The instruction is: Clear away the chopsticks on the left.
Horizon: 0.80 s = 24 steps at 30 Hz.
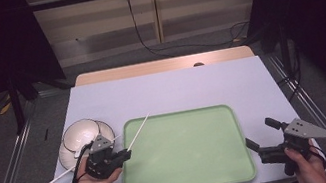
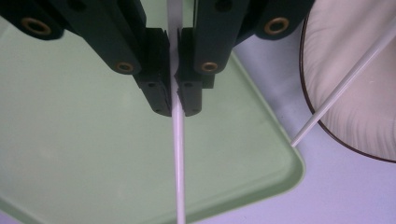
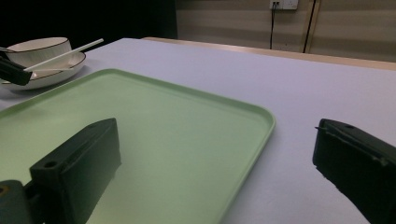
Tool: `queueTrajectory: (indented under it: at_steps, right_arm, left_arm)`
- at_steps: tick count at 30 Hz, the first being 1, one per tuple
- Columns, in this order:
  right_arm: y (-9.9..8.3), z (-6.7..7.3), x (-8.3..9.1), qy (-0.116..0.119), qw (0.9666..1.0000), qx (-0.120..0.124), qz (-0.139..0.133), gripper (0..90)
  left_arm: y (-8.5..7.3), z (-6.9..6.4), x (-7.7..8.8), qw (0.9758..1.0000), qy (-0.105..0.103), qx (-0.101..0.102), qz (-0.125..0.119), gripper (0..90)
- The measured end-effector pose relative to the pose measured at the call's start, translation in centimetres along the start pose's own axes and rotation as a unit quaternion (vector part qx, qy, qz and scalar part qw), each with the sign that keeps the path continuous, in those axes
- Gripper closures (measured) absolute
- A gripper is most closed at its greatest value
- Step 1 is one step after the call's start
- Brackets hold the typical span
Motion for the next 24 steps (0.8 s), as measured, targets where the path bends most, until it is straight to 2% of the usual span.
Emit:
queueTrajectory:
  at_steps: [3, 9, 10, 11, 12, 14, 15, 16, 17, 19, 24]
  right_arm:
    - [0.0, 0.0, 0.0, 0.000, 1.0000, -0.002, 0.000, 0.6]
    - [0.0, 0.0, 0.0, 0.000, 1.0000, -0.003, 0.000, 0.7]
    - [0.0, 0.1, 0.0, 0.001, 1.0000, -0.003, 0.000, 0.7]
    - [0.0, 0.0, 0.0, -0.002, 1.0000, -0.003, 0.000, 0.6]
    - [0.0, 0.1, 0.0, 0.000, 1.0000, -0.005, 0.000, 0.7]
    - [0.0, 0.0, 0.0, -0.001, 1.0000, -0.003, 0.000, 0.7]
    - [0.0, 0.1, 0.0, 0.000, 1.0000, -0.004, 0.000, 0.6]
    - [0.0, 0.1, 0.0, -0.001, 1.0000, -0.004, 0.000, 0.7]
    - [0.0, 0.1, 0.0, -0.001, 1.0000, -0.004, 0.000, 0.7]
    - [0.0, 0.0, 0.0, -0.001, 1.0000, -0.003, 0.000, 0.7]
    - [0.0, 0.1, 0.0, -0.001, 1.0000, -0.003, 0.001, 0.6]
  left_arm:
    - [0.1, -0.1, -0.2, 1.0000, -0.004, 0.006, 0.001, 85.2]
    - [0.2, -0.2, -0.9, 0.9998, 0.013, 0.015, 0.004, 85.1]
    - [0.2, -0.4, -1.2, 0.9996, 0.015, 0.026, 0.002, 85.1]
    - [0.2, -0.4, -1.2, 0.9996, 0.015, 0.026, 0.002, 85.1]
    - [0.1, -0.4, -1.4, 0.9993, 0.022, 0.028, 0.012, 85.1]
    - [0.1, -0.5, -1.5, 0.9993, 0.016, 0.030, 0.013, 85.1]
    - [0.0, -0.4, -1.7, 0.9992, 0.027, 0.027, 0.015, 85.1]
    - [0.0, -0.5, -1.8, 0.9991, 0.018, 0.035, 0.016, 85.1]
    - [0.0, -0.5, -1.8, 0.9991, 0.018, 0.035, 0.016, 85.1]
    - [0.0, -0.4, -2.0, 0.9988, 0.028, 0.036, 0.020, 85.1]
    - [0.0, -0.2, -2.4, 0.9981, 0.028, 0.048, 0.026, 85.1]
Point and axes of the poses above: each handheld gripper's, and its own axes: x roughly backward along the jaws, y roughly out of its top, z roughly to its left, the point moved 8 cm from there along -x, roughly forward along the jaws, and after that the axes turned 4 degrees about y, right-handed, at the moved point
